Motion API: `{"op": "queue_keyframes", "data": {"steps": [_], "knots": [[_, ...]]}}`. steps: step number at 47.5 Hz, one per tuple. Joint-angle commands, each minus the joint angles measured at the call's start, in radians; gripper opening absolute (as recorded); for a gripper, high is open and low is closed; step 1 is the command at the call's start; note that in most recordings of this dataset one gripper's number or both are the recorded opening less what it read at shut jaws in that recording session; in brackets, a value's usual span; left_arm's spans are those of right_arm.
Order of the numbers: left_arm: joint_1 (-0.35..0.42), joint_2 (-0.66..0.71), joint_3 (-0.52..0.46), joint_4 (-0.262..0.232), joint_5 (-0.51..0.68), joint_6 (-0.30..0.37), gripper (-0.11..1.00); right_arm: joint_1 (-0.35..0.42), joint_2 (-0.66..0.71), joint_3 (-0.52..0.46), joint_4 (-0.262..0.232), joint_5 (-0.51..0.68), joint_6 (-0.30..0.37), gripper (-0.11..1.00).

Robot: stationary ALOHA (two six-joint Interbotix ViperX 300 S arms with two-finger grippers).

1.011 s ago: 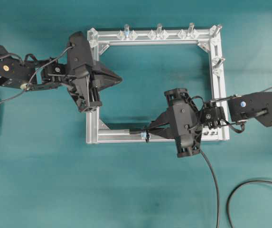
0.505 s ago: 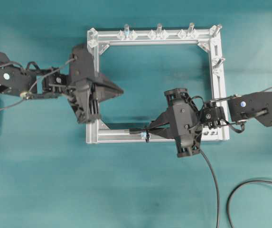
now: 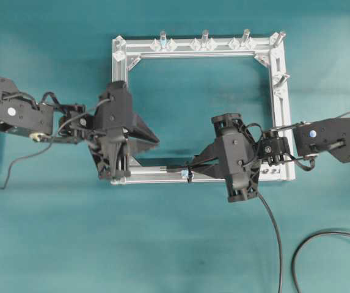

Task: Insert the wire through the string loop located in the center.
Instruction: 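Move the left gripper to the plug emerging from the loop and grasp it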

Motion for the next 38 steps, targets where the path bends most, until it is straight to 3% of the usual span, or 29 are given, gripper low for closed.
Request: {"op": "queue_keyframes", "data": {"steps": [1,3,14,30,38], "knots": [[-0.038,-0.025,-0.035,0.003,0.006,-0.002,0.45,-0.005,-0.012,-0.018,-0.002,-0.009,0.0,0.07],[-0.055,-0.023,-0.043,0.003,0.011,-0.002,0.5,-0.005,-0.012,-0.018,-0.002,-0.009,0.0,0.07],[-0.118,-0.021,-0.072,0.002,0.081,-0.018,0.52,-0.005,-0.012,-0.018,-0.002,-0.009,0.0,0.07],[-0.118,-0.012,-0.092,0.002,0.137,-0.057,0.71,-0.005,-0.012,-0.015,-0.002,-0.009,0.0,0.07],[-0.118,-0.012,-0.092,0.003,0.137,-0.057,0.72,-0.005,-0.012,-0.017,-0.002,-0.009,0.0,0.07]]}}
